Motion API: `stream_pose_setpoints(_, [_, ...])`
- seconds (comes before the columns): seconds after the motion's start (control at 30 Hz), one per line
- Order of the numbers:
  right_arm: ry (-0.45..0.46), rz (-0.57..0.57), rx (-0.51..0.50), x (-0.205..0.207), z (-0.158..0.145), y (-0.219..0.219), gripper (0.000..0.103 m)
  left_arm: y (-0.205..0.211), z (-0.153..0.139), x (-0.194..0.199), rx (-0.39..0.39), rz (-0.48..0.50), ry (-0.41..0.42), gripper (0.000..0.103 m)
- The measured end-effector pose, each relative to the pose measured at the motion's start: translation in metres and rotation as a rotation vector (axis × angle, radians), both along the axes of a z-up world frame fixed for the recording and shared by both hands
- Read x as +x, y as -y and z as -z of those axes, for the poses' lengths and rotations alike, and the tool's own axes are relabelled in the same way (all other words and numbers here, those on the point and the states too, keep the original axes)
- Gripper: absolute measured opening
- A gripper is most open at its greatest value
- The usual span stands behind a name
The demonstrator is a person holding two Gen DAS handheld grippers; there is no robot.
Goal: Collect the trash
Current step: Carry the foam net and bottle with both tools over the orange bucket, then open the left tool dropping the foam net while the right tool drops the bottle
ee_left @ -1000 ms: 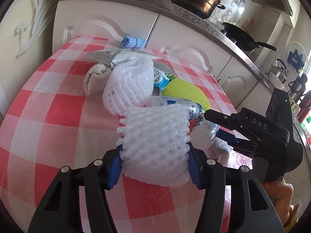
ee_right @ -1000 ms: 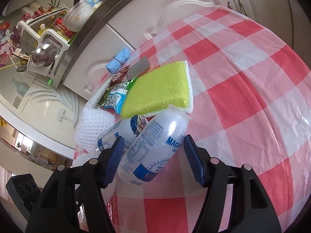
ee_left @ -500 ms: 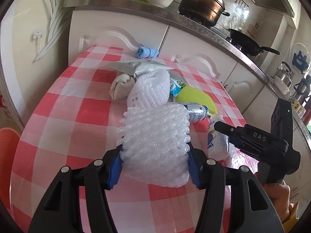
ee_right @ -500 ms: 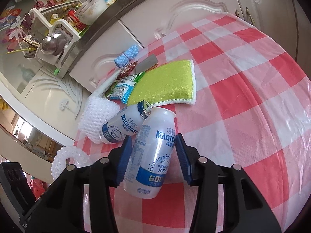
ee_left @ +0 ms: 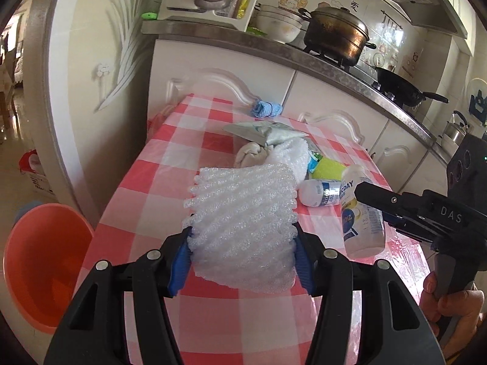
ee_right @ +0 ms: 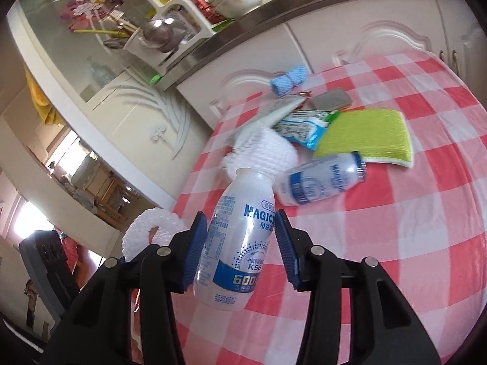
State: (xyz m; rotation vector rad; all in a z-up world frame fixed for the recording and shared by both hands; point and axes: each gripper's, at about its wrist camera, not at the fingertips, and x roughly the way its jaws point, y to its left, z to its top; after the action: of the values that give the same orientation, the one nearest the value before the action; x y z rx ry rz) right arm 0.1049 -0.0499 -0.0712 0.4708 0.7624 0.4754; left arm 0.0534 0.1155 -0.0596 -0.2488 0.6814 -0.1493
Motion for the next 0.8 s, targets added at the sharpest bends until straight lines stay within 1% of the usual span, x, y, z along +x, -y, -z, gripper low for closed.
stream_pose_setpoints(0.17, [0.019,-0.141,-0.024,0.004,-0.01,-0.064,0.047,-0.039,-0.001,-0.017,0.038,-0.099,0.009,0.058])
stream_pose_setpoints(0.27, [0.014,-0.231,-0.027,0.008,-0.012,-0.105,0.047,-0.069,0.0,-0.028,0.044,-0.169,0.009,0.058])
stream_pose_setpoints(0.43, [0.024,-0.362,-0.057,0.015,-0.015,-0.174,0.047,-0.12,0.01,-0.042,0.064,-0.294,-0.009,0.058])
stream_pose_setpoints(0.63, [0.003,-0.487,-0.106,0.021,-0.004,-0.247,0.048,-0.171,0.036,-0.055,0.088,-0.419,-0.068,0.058])
stream_pose_setpoints(0.73, [-0.005,-0.53,-0.144,0.02,0.006,-0.275,0.048,-0.192,0.053,-0.055,0.079,-0.455,-0.112,0.059])
stream_pose_setpoints(0.8, [-0.023,-0.55,-0.151,0.022,0.013,-0.289,0.048,-0.201,0.063,-0.056,0.076,-0.471,-0.135,0.059])
